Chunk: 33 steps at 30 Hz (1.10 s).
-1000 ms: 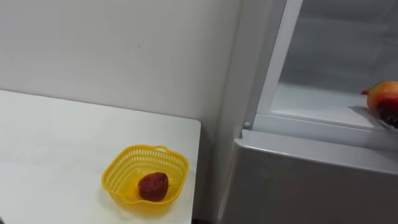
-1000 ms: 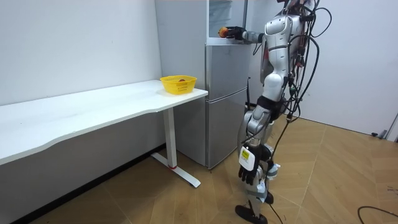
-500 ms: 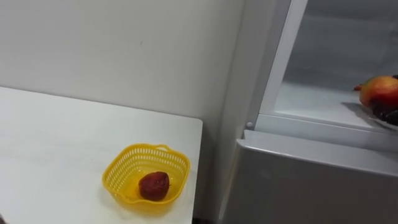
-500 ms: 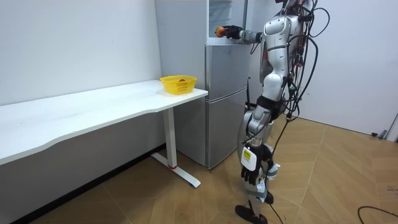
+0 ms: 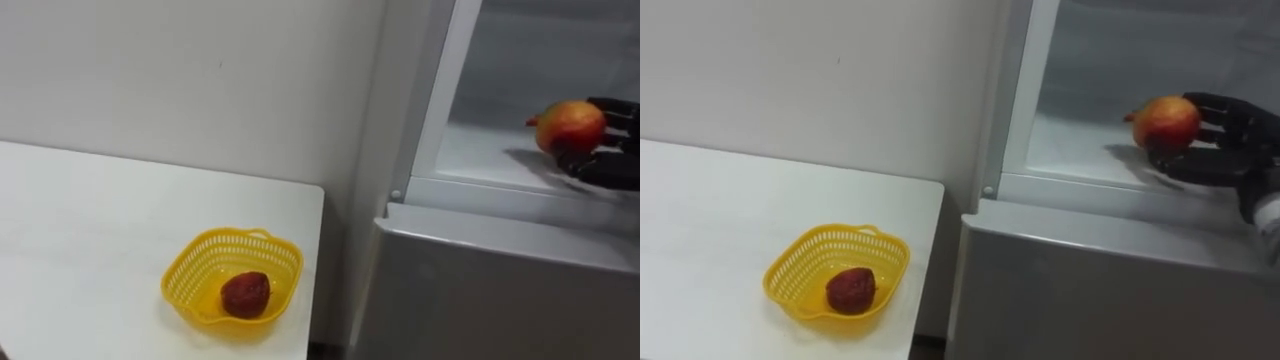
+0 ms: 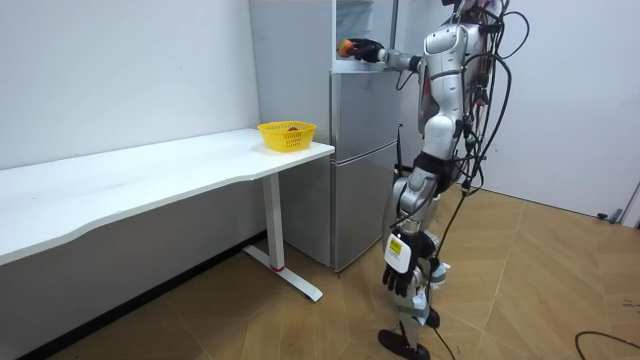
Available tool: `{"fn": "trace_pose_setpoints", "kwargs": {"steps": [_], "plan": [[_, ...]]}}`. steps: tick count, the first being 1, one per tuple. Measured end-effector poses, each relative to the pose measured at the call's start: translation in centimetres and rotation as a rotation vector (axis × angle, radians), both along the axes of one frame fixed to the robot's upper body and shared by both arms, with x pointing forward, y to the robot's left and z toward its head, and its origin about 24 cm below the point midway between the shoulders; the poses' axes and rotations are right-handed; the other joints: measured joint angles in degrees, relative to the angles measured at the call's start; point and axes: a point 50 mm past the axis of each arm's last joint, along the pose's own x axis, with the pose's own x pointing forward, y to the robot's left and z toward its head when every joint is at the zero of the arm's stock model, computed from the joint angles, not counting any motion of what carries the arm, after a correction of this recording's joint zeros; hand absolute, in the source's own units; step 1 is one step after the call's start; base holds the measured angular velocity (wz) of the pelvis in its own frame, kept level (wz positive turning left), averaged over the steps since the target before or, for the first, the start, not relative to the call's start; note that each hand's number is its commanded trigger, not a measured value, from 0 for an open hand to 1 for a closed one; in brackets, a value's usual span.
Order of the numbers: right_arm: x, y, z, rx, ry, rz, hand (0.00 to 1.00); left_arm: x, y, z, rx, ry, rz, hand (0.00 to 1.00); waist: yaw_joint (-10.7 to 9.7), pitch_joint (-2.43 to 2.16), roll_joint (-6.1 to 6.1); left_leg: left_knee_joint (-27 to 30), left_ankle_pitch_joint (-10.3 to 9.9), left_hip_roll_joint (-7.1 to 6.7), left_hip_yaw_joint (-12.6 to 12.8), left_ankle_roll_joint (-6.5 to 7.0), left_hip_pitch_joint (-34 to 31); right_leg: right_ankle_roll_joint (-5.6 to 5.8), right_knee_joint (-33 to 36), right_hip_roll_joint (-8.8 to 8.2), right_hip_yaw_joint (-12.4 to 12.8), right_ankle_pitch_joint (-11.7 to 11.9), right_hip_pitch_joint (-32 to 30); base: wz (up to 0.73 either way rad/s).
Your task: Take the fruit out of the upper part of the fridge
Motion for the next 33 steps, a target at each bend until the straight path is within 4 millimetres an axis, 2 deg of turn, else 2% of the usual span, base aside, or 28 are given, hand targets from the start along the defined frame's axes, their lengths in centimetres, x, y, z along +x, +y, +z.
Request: {"fn": "trace_pose_setpoints", "kwargs": {"steps": [2, 5, 8, 9, 11, 14, 23, 25, 29, 31, 33], "plan": [[-0.3, 1.7, 0.1, -0.004, -0.035, 0.065, 1.00, 0.2, -0.1, 0.0, -0.009, -0.017, 0.015, 0.00, 0.08, 0.02, 0.40, 0.12, 0.00, -0.02, -0.04, 0.00, 0.05, 0.03, -0.18, -0.02, -0.16, -0.04, -0.01, 0.09], [-0.8, 4.1, 0.2, 0.017, -0.086, 0.147, 1.00, 0.2, -0.4, -0.1, -0.017, -0.036, 0.042, 0.00, 0.29, -0.28, 1.48, 0.16, -0.01, -0.10, -0.17, 0.00, 0.05, 0.05, -0.61, -0.04, -0.36, -0.03, 0.54, 0.06], [-1.0, 4.6, 0.1, 0.021, -0.103, 0.150, 1.00, 0.2, -0.9, -0.3, -0.015, -0.046, 0.044, 0.00, 0.23, -0.17, 2.61, -0.11, -0.01, -0.17, -0.60, 0.00, 0.95, 0.10, -0.60, -0.09, -0.45, -0.07, 1.58, 0.05], [-1.2, 5.1, -0.1, 0.018, -0.110, 0.151, 1.00, 0.1, -1.1, -0.3, -0.020, -0.043, 0.047, 0.00, 0.16, -0.32, 2.99, -0.13, -0.01, -0.16, -0.61, 0.00, 1.20, 0.11, -0.71, -0.08, -0.49, -0.17, 1.92, 0.00], [-1.6, 5.6, -0.3, 0.005, -0.117, 0.152, 1.00, 0.1, -1.4, -0.4, -0.026, -0.046, 0.049, 0.00, 0.07, -0.22, 3.31, -0.16, -0.01, -0.21, -0.64, 0.00, 1.68, 0.08, -0.67, -0.14, -0.41, -0.49, 1.94, 0.00], [-2.2, 6.2, -0.3, -0.012, -0.138, 0.161, 1.00, 0.2, -1.6, -0.5, -0.032, -0.049, 0.051, 0.00, 0.11, -0.23, 3.32, -0.18, -0.01, -0.26, -0.65, 0.00, 2.00, -0.01, 0.20, -0.26, -0.01, -1.24, 1.83, -0.04], [-4.4, 8.0, 1.0, -0.017, -0.254, 0.187, 1.00, 0.3, -1.9, -0.6, -0.046, -0.056, 0.072, 0.00, -0.19, -0.29, 3.85, -0.18, 0.00, -0.01, 0.44, -0.01, 2.03, -0.14, 0.17, 0.12, 0.82, -1.22, 1.91, -0.06], [-4.8, 8.8, 1.3, -0.022, -0.275, 0.223, 1.00, 0.4, -2.0, -0.7, -0.049, -0.064, 0.081, 0.00, -0.19, -0.30, 3.86, -0.28, 0.00, 0.01, 0.69, -0.01, 2.15, -0.15, 0.19, 0.17, 1.17, -1.21, 1.95, -0.07], [-6.1, 11.6, 2.5, -0.095, -0.340, 0.377, 1.00, 0.7, -2.5, -0.8, -0.069, -0.085, 0.104, 0.00, 0.10, -0.19, 3.65, -0.93, 0.00, 0.02, 0.88, 0.00, 2.40, -0.14, 0.16, 0.17, 1.35, -1.22, 1.85, -0.02], [-6.5, 12.7, 2.7, -0.118, -0.354, 0.438, 1.00, 0.9, -2.5, -0.8, -0.072, -0.092, 0.109, 0.00, 0.63, -0.03, 3.22, -0.97, -0.01, -0.01, 0.88, -0.01, 2.53, -0.14, 0.17, 0.14, 1.37, -1.22, 1.91, 0.00], [-6.6, 13.7, 2.3, -0.146, -0.341, 0.498, 1.00, 1.1, -2.5, -0.8, -0.074, -0.097, 0.110, 0.00, 1.24, -0.19, 2.63, -0.96, -0.01, -0.01, 0.88, -0.01, 2.50, -0.13, 0.17, 0.11, 1.29, -1.21, 1.93, 0.00]]}}
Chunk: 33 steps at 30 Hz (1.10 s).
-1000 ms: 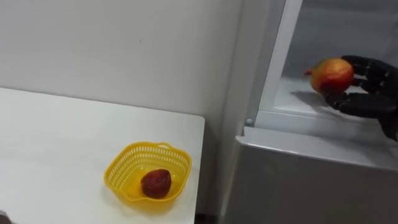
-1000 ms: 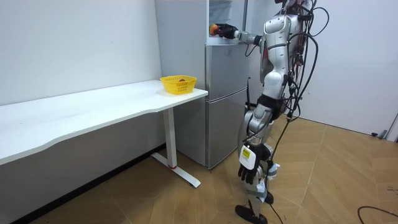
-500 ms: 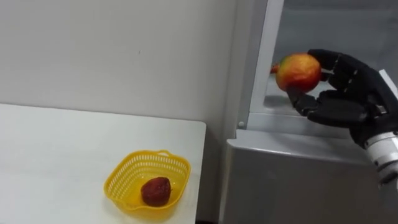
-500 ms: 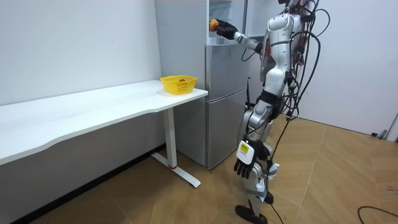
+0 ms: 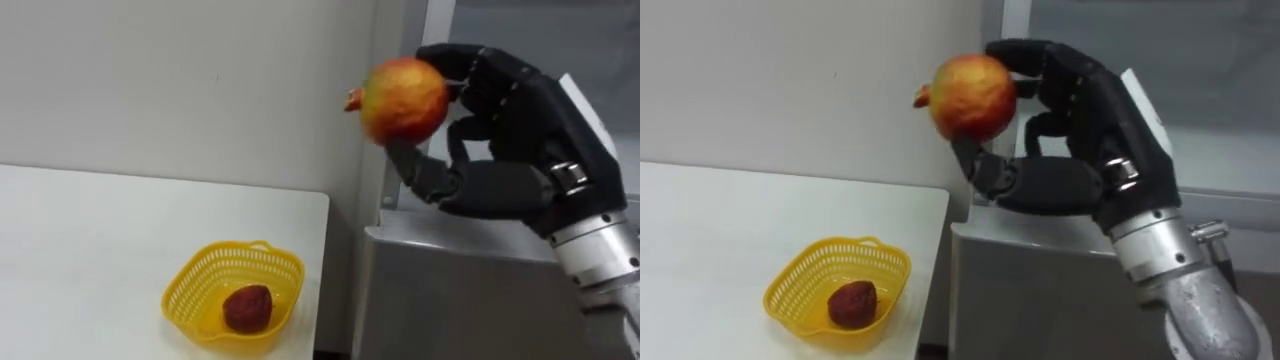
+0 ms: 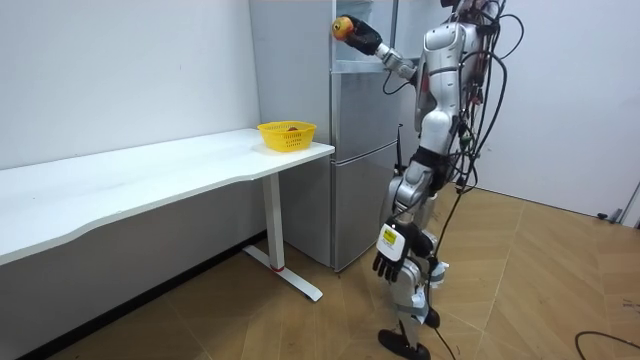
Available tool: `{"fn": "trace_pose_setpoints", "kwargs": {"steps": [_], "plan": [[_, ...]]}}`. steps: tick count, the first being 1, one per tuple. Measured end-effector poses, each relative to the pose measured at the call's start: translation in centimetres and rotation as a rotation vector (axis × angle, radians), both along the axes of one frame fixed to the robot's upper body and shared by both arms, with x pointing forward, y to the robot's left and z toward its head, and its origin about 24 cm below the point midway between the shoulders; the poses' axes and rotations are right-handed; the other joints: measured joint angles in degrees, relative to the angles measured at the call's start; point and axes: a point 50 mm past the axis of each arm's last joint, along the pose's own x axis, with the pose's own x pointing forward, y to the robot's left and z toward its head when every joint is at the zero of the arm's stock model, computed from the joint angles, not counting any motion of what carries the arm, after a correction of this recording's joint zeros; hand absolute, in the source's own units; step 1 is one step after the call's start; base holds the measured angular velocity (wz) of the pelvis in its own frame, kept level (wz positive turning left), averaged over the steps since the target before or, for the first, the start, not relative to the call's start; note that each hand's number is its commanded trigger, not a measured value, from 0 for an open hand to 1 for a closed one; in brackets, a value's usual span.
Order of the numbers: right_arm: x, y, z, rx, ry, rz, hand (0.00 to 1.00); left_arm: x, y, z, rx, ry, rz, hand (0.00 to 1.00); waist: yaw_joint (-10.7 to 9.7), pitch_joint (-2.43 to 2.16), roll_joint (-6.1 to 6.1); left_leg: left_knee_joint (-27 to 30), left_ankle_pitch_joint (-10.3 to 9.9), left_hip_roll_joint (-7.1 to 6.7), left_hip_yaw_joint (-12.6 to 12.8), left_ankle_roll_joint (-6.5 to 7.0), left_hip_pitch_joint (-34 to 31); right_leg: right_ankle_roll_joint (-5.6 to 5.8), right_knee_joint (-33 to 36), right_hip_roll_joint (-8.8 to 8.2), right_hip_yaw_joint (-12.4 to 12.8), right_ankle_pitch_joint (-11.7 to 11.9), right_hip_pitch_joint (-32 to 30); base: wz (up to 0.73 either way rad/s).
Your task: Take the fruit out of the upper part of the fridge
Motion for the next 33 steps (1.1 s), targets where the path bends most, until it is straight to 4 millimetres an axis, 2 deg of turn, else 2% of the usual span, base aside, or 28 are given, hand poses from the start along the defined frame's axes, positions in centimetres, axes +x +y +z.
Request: {"fn": "trace_pose_setpoints", "kwargs": {"steps": [3, 5, 10, 14, 19, 21, 23, 25, 27, 33], "plan": [[-0.1, 0.4, -0.2, -0.025, 0.003, 0.034, 1.00, 0.2, 0.0, 0.0, -0.004, -0.005, 0.000, 0.00, 0.93, 0.24, -0.66, 0.14, -0.02, -0.02, -0.08, -0.02, -0.20, 0.02, 0.04, -0.09, -0.27, 0.01, -0.02, 0.05], [-0.1, 0.6, -0.2, -0.037, 0.000, 0.051, 1.00, 0.3, -0.1, 0.0, -0.006, -0.007, 0.000, 0.00, 1.30, 0.19, -0.75, 0.19, -0.03, -0.03, -0.17, -0.04, -0.53, 0.07, 0.02, -0.12, -0.41, 0.04, -0.22, 0.08], [-0.5, 1.5, -0.1, -0.110, -0.035, 0.066, 1.00, 0.7, -0.1, 0.0, -0.013, -0.014, -0.003, 0.00, 2.22, 0.37, -0.38, 0.27, -0.07, -0.05, -0.68, -0.10, -1.80, 0.18, 0.01, -0.27, -1.18, 0.10, -1.08, 0.08], [-0.6, 2.9, -0.7, -0.153, -0.040, 0.099, 1.00, 0.9, -0.2, -0.1, -0.026, -0.012, -0.019, 0.00, 3.12, 0.13, -0.03, 0.14, -0.08, -0.02, -0.76, -0.13, -1.86, 0.11, 0.13, -0.26, -1.41, 0.18, -1.68, 0.03], [-1.0, 5.0, -1.8, -0.228, -0.017, 0.182, 1.00, 1.1, -0.4, -0.1, -0.032, -0.007, -0.041, 0.00, 4.08, -0.04, -0.54, 0.23, -0.06, 0.00, -0.81, -0.14, -1.93, 0.06, 0.53, -0.28, -1.53, 0.21, -1.75, -0.01], [-1.1, 5.7, -2.1, -0.233, -0.008, 0.218, 1.00, 1.3, -0.4, -0.2, -0.036, -0.013, -0.028, 0.00, 4.47, 0.23, -1.07, 0.23, -0.06, -0.01, -0.85, -0.14, -2.09, 0.06, 0.52, -0.28, -1.50, 0.21, -1.70, 0.00], [-1.1, 5.8, -2.1, -0.241, -0.008, 0.221, 1.00, 1.5, -0.4, -0.2, -0.037, -0.013, -0.028, 0.00, 4.80, 0.34, -1.56, 0.22, -0.06, -0.04, -0.83, -0.14, -2.26, 0.07, 0.53, -0.32, -1.50, 0.21, -1.82, 0.00], [-0.9, 5.7, -2.4, -0.248, 0.002, 0.212, 1.00, 1.8, -0.3, -0.2, -0.038, -0.020, -0.023, 0.00, 5.19, 0.63, -2.00, 0.25, -0.06, -0.06, -0.97, -0.14, -2.33, 0.07, 0.58, -0.38, -1.70, 0.21, -1.79, 0.03], [0.0, 5.3, -3.1, -0.254, 0.043, 0.183, 1.00, 2.3, -0.1, -0.1, -0.035, -0.035, -0.025, 0.00, 5.39, 0.98, -3.08, 0.97, -0.07, -0.12, -1.83, -0.13, -3.00, 0.07, 0.55, -0.41, -2.34, 0.21, -1.83, 0.14], [1.8, 4.1, -4.7, -0.268, 0.126, 0.091, 1.00, 3.4, 0.3, 0.1, -0.021, -0.065, -0.042, 0.00, 5.69, 1.02, -3.61, 2.17, -0.15, -0.36, -3.53, -0.20, -5.20, 0.13, -0.06, -0.29, -3.23, 0.32, -2.88, 0.15]]}}
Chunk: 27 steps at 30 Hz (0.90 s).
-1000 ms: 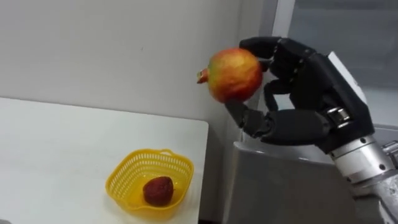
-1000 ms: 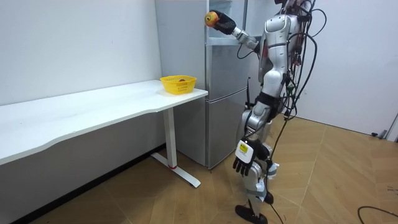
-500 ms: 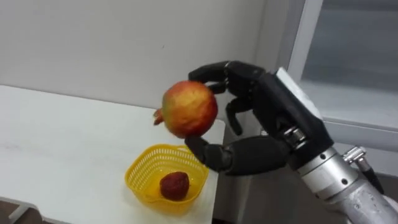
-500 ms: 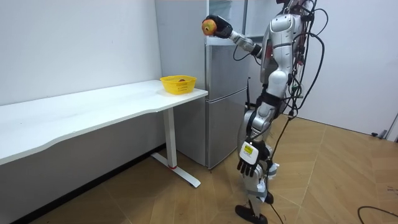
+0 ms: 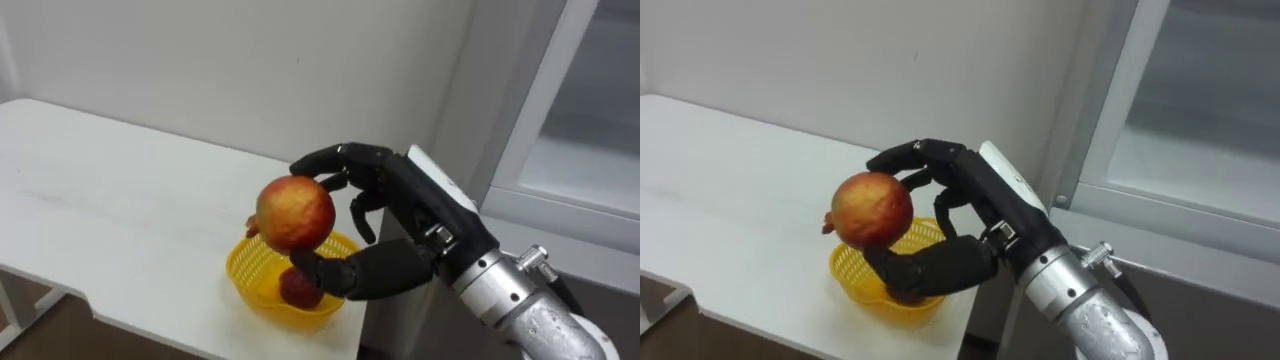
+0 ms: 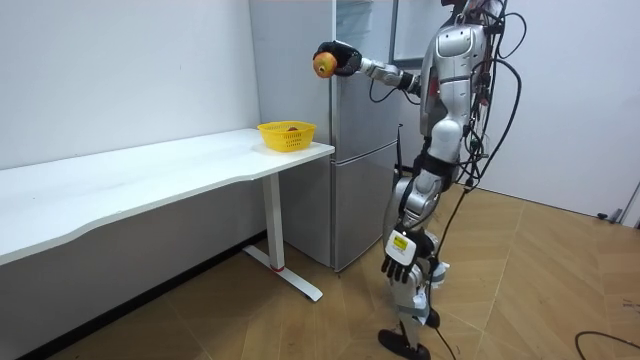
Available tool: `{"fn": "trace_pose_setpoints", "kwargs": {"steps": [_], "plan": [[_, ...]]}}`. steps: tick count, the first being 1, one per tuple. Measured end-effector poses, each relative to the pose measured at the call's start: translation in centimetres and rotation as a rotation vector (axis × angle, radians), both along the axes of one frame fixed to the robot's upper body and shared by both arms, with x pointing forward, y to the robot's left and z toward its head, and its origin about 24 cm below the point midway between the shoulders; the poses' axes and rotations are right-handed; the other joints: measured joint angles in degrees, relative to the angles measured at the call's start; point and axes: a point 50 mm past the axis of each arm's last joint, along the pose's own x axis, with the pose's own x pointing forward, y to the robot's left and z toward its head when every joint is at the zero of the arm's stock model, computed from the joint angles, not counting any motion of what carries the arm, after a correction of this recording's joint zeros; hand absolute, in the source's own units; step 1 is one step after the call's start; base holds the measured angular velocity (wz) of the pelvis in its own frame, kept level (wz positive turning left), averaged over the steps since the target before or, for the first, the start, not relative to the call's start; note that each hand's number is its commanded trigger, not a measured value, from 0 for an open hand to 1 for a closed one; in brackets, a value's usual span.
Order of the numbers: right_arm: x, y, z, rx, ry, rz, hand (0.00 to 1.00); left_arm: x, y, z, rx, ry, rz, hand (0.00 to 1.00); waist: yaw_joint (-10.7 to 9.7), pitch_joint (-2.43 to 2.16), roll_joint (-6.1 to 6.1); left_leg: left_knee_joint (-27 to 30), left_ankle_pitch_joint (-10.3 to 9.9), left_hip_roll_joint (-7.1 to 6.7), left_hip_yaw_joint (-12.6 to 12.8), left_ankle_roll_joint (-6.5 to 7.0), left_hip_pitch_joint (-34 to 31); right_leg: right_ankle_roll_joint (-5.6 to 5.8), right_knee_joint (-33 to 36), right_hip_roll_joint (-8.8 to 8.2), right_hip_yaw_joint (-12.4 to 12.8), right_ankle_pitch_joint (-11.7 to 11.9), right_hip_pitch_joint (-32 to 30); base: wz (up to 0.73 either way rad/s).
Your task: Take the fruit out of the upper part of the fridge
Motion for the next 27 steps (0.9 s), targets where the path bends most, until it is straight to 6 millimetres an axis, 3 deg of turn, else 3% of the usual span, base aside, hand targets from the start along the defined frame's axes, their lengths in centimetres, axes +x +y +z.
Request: {"fn": "trace_pose_setpoints", "kwargs": {"steps": [5, 6, 11, 12, 18, 21, 27], "plan": [[2.0, -0.9, 0.0, -0.018, 0.007, -0.062, 1.00, -0.1, 0.9, 0.3, 0.020, -0.006, 0.020, 0.00, 0.20, -0.29, -0.73, 0.14, 0.02, -0.07, -0.55, -0.02, -0.37, -0.07, 0.03, -0.10, -0.68, 0.05, 0.21, 0.07], [2.4, -1.2, -0.1, -0.019, 0.010, -0.080, 1.00, -0.1, 1.1, 0.4, 0.024, -0.007, 0.021, 0.00, 0.57, -0.33, -1.41, 0.11, 0.04, -0.09, -0.61, -0.03, -0.33, -0.07, 0.04, -0.12, -0.77, 0.05, 0.26, 0.06], [4.0, -2.1, -0.7, -0.027, 0.044, -0.158, 1.00, 0.4, 1.8, 0.6, 0.045, -0.019, 0.020, 0.00, 1.55, 0.20, -3.77, 0.31, 0.05, -0.34, -1.59, -0.05, -0.91, 0.02, -0.32, -0.26, -1.60, 0.07, 0.38, 0.11], [4.4, -2.4, -0.8, -0.026, 0.048, -0.178, 1.00, 0.2, 1.8, 0.6, 0.046, -0.015, 0.020, 0.00, 1.57, 0.13, -4.10, 0.75, 0.04, -0.47, -2.13, -0.03, -1.50, 0.20, -0.79, -0.22, -1.84, 0.23, 0.38, 0.15], [5.6, -3.6, -1.9, -0.084, 0.069, -0.279, 1.00, 0.3, 2.2, 0.7, 0.059, -0.016, 0.020, 0.00, 1.98, 0.24, -4.54, 2.00, -0.16, -0.85, -3.69, 0.25, -3.45, 0.38, -0.97, -0.72, -4.63, 0.47, 0.12, 0.21], [5.9, -4.2, -3.2, -0.103, 0.125, -0.305, 1.00, 0.5, 2.2, 0.7, 0.058, -0.019, 0.019, 0.00, 2.88, 0.32, -4.43, 2.02, -0.22, -0.87, -3.69, 0.32, -3.97, 0.46, -0.96, -0.78, -4.88, 0.51, -0.04, 0.07], [6.0, -4.6, -3.1, -0.127, 0.119, -0.318, 1.00, 0.3, 2.2, 0.7, 0.058, -0.010, 0.022, 0.00, 3.03, 0.33, -4.40, 2.93, -0.21, -0.84, -3.68, 0.33, -5.16, 0.52, -0.81, -0.85, -5.30, 0.72, -0.80, 0.03]]}}
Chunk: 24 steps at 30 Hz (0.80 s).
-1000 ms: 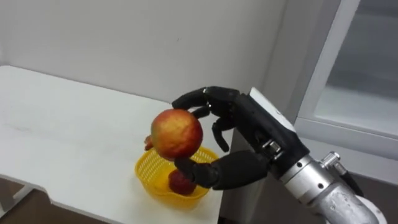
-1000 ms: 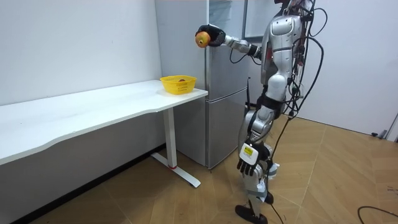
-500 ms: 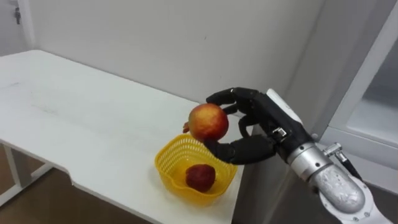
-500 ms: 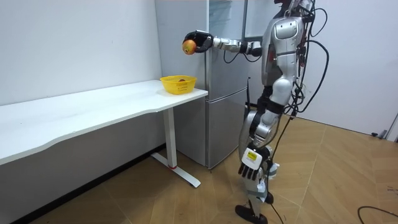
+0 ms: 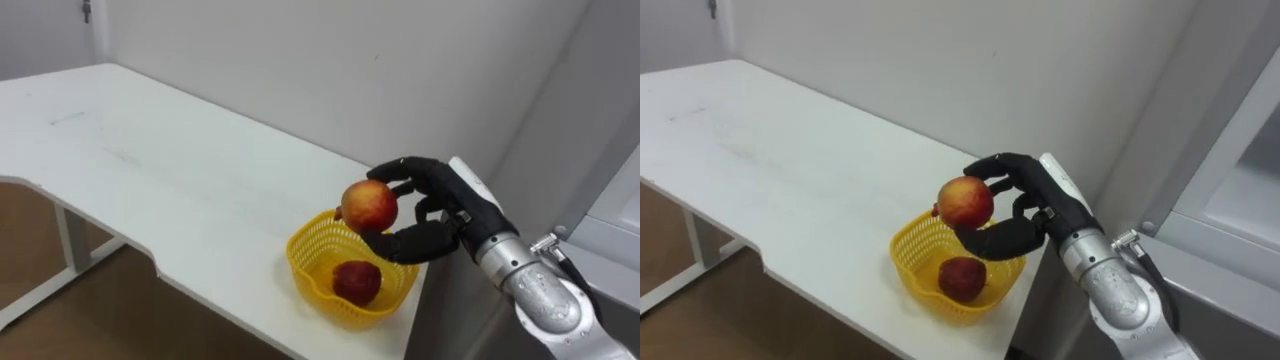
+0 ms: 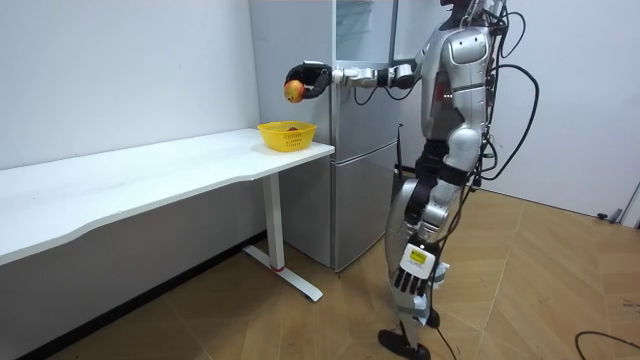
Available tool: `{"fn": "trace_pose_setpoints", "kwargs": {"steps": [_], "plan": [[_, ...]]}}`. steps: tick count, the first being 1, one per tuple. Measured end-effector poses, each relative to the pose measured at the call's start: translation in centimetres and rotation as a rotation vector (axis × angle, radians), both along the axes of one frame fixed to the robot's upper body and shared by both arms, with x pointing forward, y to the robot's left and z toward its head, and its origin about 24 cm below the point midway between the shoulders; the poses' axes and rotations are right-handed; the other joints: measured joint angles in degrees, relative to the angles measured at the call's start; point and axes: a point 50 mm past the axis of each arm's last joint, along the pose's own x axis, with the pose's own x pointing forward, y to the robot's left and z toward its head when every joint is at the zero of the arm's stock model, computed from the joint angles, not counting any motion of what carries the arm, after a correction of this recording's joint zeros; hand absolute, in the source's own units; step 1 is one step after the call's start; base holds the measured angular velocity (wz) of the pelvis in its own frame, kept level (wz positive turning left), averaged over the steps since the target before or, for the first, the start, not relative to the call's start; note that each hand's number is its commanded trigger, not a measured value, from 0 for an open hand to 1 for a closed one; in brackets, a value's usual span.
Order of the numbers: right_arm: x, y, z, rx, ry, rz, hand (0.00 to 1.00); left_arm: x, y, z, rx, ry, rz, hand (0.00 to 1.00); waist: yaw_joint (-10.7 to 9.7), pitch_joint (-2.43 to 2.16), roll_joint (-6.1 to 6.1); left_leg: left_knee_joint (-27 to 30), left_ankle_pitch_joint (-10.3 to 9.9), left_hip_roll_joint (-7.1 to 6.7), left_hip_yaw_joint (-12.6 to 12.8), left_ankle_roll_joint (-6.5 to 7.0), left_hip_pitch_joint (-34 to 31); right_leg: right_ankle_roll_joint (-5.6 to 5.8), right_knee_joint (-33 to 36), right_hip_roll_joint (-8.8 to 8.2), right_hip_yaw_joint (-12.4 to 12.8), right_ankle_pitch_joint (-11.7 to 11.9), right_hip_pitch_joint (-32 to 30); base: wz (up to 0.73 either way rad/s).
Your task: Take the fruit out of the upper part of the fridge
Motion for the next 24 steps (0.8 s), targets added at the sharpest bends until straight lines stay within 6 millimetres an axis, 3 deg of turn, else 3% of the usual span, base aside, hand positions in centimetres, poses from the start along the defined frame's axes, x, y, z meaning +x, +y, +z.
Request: {"fn": "trace_pose_setpoints", "kwargs": {"steps": [5, 6, 7, 8, 24], "plan": [[0.01, -0.12, -0.05, -0.003, 0.002, -0.003, 1.00, 0.31, -0.01, 0.00, -0.001, -0.003, -0.002, 0.00, 0.02, 0.07, 0.09, -0.04, -0.01, 0.04, 0.00, 0.01, -0.14, 0.01, 0.01, 0.01, -0.08, 0.21, 0.01, 0.00], [0.02, -0.12, -0.04, -0.003, 0.002, -0.004, 0.95, 0.41, -0.01, 0.00, -0.001, -0.005, -0.003, 0.00, 0.02, 0.12, 0.16, -0.05, -0.02, 0.06, 0.01, 0.03, -0.15, 0.03, 0.01, 0.02, -0.08, 0.30, 0.01, 0.00], [0.02, -0.13, -0.03, -0.003, 0.002, -0.004, 0.36, 0.44, -0.02, 0.00, -0.001, -0.006, -0.003, 0.00, 0.01, 0.14, 0.20, -0.05, -0.03, 0.05, 0.01, 0.04, -0.15, 0.03, 0.01, 0.02, -0.08, 0.32, 0.01, 0.00], [0.03, -0.13, 0.00, -0.004, 0.001, -0.004, 0.00, 0.49, -0.02, 0.01, -0.001, -0.007, -0.003, 0.00, -0.01, 0.21, 0.28, -0.06, -0.04, 0.04, 0.04, 0.06, -0.21, 0.04, 0.02, -0.01, -0.08, 0.35, 0.00, 0.00], [0.07, -0.26, -0.05, 0.000, 0.011, -0.010, 0.00, 0.13, 0.09, -0.02, 0.011, 0.017, -0.001, 0.00, -0.02, -0.04, 0.52, -0.03, -0.03, 0.01, 0.06, 0.09, -0.28, 0.09, 0.03, -0.12, -0.69, 0.38, 0.15, 0.00]]}}
